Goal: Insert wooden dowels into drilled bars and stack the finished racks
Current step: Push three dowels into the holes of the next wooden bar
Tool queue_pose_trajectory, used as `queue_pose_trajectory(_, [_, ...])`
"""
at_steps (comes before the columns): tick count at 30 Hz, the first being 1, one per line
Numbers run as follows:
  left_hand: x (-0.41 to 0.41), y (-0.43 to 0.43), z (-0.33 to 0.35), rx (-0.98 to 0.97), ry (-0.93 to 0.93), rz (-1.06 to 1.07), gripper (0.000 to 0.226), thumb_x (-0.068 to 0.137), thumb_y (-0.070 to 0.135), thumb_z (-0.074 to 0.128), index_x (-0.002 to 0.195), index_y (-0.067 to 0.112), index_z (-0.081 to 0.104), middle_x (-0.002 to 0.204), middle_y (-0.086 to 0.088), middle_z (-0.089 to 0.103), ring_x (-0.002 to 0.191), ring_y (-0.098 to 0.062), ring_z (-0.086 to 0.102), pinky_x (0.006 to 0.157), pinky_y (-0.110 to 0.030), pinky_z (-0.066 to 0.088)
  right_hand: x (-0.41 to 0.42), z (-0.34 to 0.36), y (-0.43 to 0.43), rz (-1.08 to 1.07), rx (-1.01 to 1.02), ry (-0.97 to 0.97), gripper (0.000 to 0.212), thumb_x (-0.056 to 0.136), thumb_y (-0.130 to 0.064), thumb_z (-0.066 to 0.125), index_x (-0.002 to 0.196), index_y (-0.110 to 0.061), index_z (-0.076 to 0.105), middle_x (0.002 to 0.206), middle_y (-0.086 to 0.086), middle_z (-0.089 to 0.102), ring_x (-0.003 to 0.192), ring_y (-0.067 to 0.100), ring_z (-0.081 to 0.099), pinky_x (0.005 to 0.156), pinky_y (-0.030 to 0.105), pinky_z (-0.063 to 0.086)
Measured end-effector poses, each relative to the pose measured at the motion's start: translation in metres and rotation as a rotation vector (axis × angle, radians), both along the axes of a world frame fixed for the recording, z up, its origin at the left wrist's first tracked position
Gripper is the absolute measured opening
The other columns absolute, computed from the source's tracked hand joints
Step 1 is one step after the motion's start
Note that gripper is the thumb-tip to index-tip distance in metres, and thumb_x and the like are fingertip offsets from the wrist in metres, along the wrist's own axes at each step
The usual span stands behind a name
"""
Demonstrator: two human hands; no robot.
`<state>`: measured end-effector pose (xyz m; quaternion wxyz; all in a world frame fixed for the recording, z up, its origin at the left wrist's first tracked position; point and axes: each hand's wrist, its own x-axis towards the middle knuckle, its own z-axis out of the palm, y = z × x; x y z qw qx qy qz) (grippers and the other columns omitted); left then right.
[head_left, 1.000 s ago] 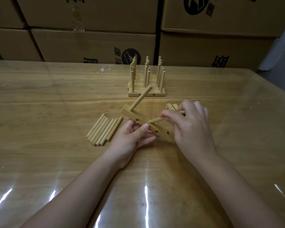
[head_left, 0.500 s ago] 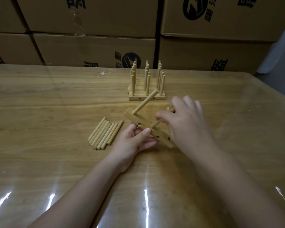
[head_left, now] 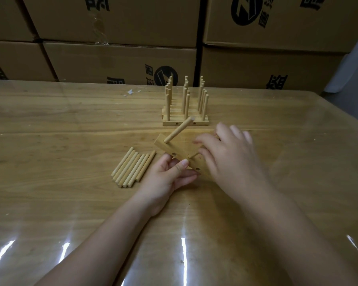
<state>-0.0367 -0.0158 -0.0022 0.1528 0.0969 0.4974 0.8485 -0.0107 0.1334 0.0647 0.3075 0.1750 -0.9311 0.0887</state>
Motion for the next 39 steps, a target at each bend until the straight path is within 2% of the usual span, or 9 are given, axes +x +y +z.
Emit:
queue_pose_trajectory(2, [-0.001,-0.001,-0.001,0.015,-0.004,-0.003,0.019,0.083,0.013,0.059,0.1,0.009,0.054,0.085,-0.005,0.071,0.087,-0.026,0.07,0.076,-0.031,0.057,0.002,0.001,-0.001,0.052,-0.12,-0.088,0.037,0.089,-0.03,0.053,0.126,-0.026,0.053,0.091,-0.006,0.054,0.084,0.01,0.052,0.082,0.034,0.035])
queue_pose_trajectory(5, [-0.001,-0.002,-0.001,0.023,-0.013,-0.022,0.024,0.084,0.014,0.059,0.108,0.008,0.055,0.096,-0.01,0.072,0.091,-0.028,0.07,0.078,-0.031,0.057,0.001,-0.004,0.0,0.113,-0.403,-0.121,0.046,0.091,-0.045,0.042,0.135,-0.034,0.037,0.086,-0.019,0.05,0.084,-0.003,0.049,0.085,0.026,0.035])
queue_pose_trajectory(9, [-0.003,-0.002,-0.002,0.069,-0.06,-0.008,0.028,0.084,0.016,0.058,0.109,0.004,0.053,0.1,-0.013,0.072,0.092,-0.027,0.071,0.075,-0.03,0.057,0.002,-0.016,0.007,0.144,-0.723,-0.074,0.034,0.091,-0.047,0.038,0.123,-0.037,0.042,0.08,-0.018,0.052,0.079,0.002,0.053,0.084,0.047,0.047])
queue_pose_trajectory(15, [-0.006,-0.004,-0.003,0.106,-0.109,0.005,0.028,0.081,0.018,0.06,0.102,0.002,0.052,0.099,-0.018,0.072,0.092,-0.027,0.071,0.073,-0.028,0.057,-0.001,-0.037,0.011,0.104,-0.72,-0.065,0.034,0.091,-0.044,0.037,0.119,-0.031,0.051,0.088,-0.019,0.054,0.085,0.001,0.054,0.085,0.046,0.046])
queue_pose_trajectory(22, [-0.009,-0.006,-0.004,0.161,-0.179,0.044,0.023,0.08,0.017,0.062,0.093,0.004,0.047,0.096,-0.022,0.072,0.091,-0.031,0.071,0.069,-0.029,0.058,-0.004,-0.061,0.017,0.16,-0.999,-0.17,0.03,0.092,-0.045,0.034,0.115,-0.034,0.049,0.087,-0.011,0.057,0.079,-0.001,0.055,0.074,0.013,0.044])
queue_pose_trajectory(27, [-0.008,-0.006,-0.001,0.202,-0.195,0.061,0.022,0.08,0.016,0.061,0.089,0.008,0.043,0.082,-0.01,0.074,0.092,-0.031,0.071,0.068,-0.029,0.058,-0.007,-0.066,0.015,0.076,-0.988,-0.176,0.022,0.095,-0.036,0.041,0.075,-0.029,0.049,0.066,-0.011,0.049,0.063,0.006,0.048,0.063,0.02,0.039])
queue_pose_trajectory(32, [-0.006,-0.007,0.001,0.221,-0.19,0.077,0.019,0.08,0.017,0.062,0.085,0.008,0.047,0.084,-0.01,0.072,0.087,-0.028,0.072,0.068,-0.029,0.058,0.0,-0.07,0.001,0.157,-0.755,-0.121,0.028,0.094,-0.024,0.044,0.066,-0.018,0.041,0.06,-0.011,0.04,0.058,0.007,0.041,0.057,0.024,0.036])
queue_pose_trajectory(35, [-0.006,-0.006,0.001,0.201,-0.177,0.071,0.018,0.081,0.018,0.06,0.09,0.007,0.049,0.087,-0.008,0.074,0.092,-0.029,0.071,0.069,-0.028,0.058,-0.007,-0.069,0.002,0.044,-0.935,-0.273,0.029,0.098,-0.017,0.042,0.069,-0.015,0.045,0.06,-0.004,0.047,0.059,0.013,0.045,0.061,0.03,0.039])
queue_pose_trajectory(39, [-0.005,-0.006,0.002,0.178,-0.156,0.045,0.025,0.082,0.022,0.059,0.1,0.006,0.051,0.096,-0.012,0.073,0.09,-0.025,0.072,0.069,-0.027,0.057,-0.02,-0.067,0.004,-0.01,-1.126,-0.448,0.027,0.098,-0.014,0.039,0.076,-0.021,0.052,0.057,-0.011,0.056,0.057,0.008,0.053,0.056,0.018,0.044])
